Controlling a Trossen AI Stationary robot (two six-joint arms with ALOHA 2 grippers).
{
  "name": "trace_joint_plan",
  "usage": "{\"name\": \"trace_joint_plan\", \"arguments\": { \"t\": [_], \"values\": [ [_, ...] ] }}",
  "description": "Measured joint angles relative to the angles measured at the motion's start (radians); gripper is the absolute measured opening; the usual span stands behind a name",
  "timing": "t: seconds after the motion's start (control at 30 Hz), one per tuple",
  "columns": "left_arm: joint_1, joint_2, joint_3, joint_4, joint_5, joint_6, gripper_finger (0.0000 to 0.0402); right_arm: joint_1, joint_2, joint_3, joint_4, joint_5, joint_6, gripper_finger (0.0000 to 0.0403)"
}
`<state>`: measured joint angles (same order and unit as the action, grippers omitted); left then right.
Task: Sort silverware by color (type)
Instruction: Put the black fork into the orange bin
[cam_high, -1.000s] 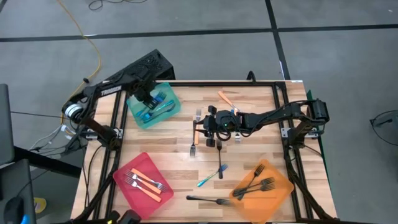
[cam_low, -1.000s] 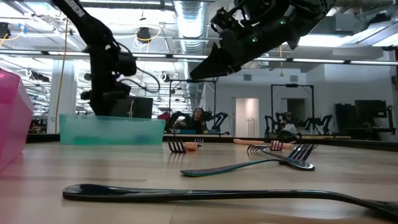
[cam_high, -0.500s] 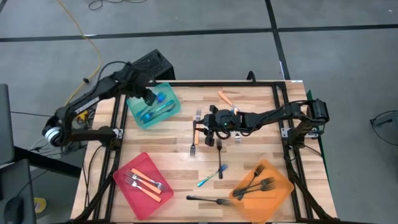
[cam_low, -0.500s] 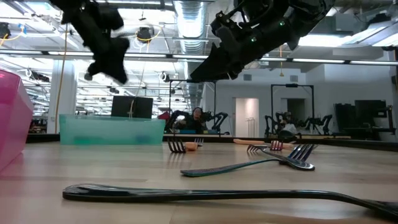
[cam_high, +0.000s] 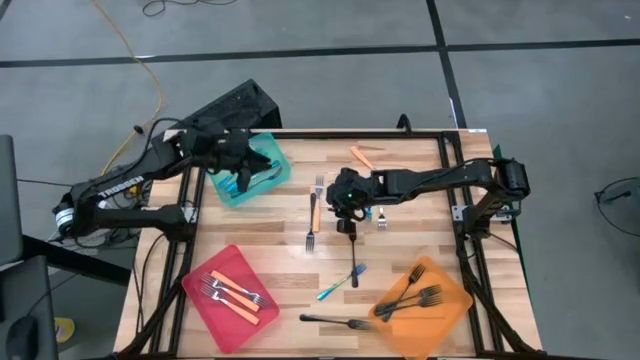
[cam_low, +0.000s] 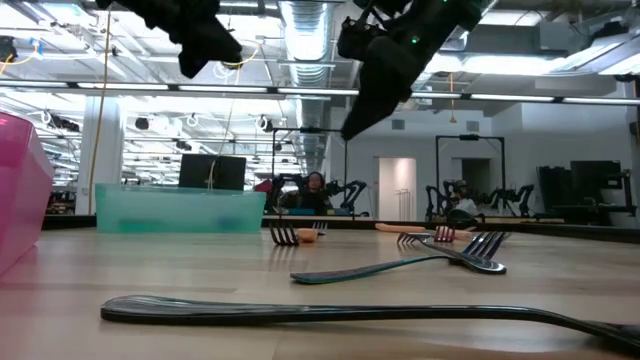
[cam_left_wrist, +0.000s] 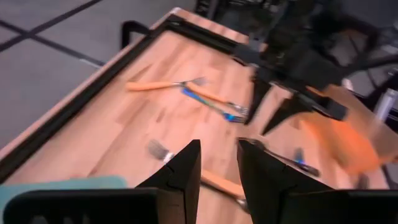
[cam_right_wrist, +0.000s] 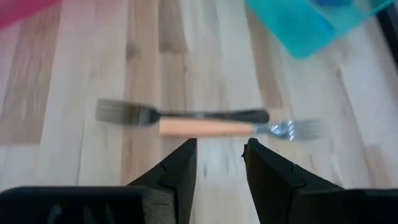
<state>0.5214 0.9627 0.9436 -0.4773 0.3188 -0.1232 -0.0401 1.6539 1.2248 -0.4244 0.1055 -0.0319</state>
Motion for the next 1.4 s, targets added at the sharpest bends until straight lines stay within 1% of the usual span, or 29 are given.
{"name": "trace_joint_plan", "arguments": {
  "t": [0.17,0.3,0.43,0.5,0.63,0.7,0.8,0.87,1.0,1.2,1.27,1.4],
  "values": [
    [-0.153,0.000,0.000,0.008,-0.050,-0.001,0.0090,0.059,0.000,0.007,-0.195,0.000,0.023,0.0155],
    [-0.284,0.000,0.000,0.036,-0.107,-0.003,0.0090,0.138,0.000,-0.029,-0.259,-0.029,0.090,0.0155],
    [-0.405,0.006,0.000,0.060,-0.184,0.006,0.0089,0.219,0.000,-0.045,-0.247,-0.028,0.110,0.0155],
    [-0.453,0.006,0.000,0.076,-0.233,0.030,0.0089,0.240,0.000,-0.056,-0.221,-0.002,0.106,0.0155],
    [-0.510,0.006,0.000,0.114,-0.328,0.070,0.0089,0.233,0.000,-0.068,-0.170,0.070,0.060,0.0155],
    [-0.524,0.006,0.000,0.117,-0.358,0.065,0.0089,0.222,0.000,-0.069,-0.169,0.076,0.044,0.0155],
    [-0.532,0.020,0.000,0.120,-0.370,0.046,0.0089,0.204,0.000,-0.069,-0.173,0.068,0.033,0.0155],
    [-0.537,0.025,-0.001,0.099,-0.369,0.044,0.0089,0.201,0.000,-0.069,-0.206,0.049,-0.030,0.0155],
    [-0.540,0.054,-0.001,0.099,-0.371,0.050,0.0089,0.217,0.000,-0.069,-0.284,0.045,-0.254,0.0155],
    [-0.542,0.132,0.000,0.122,-0.368,0.036,0.0089,0.223,0.004,-0.069,-0.265,0.034,-0.555,0.0155],
    [-0.543,0.157,-0.001,0.122,-0.358,0.036,0.0089,0.226,0.005,-0.069,-0.266,0.025,-0.619,0.0155],
    [-0.543,0.183,-0.001,0.133,-0.342,0.037,0.0089,0.231,0.005,-0.075,-0.240,0.018,-0.684,0.0155]
  ]
}}
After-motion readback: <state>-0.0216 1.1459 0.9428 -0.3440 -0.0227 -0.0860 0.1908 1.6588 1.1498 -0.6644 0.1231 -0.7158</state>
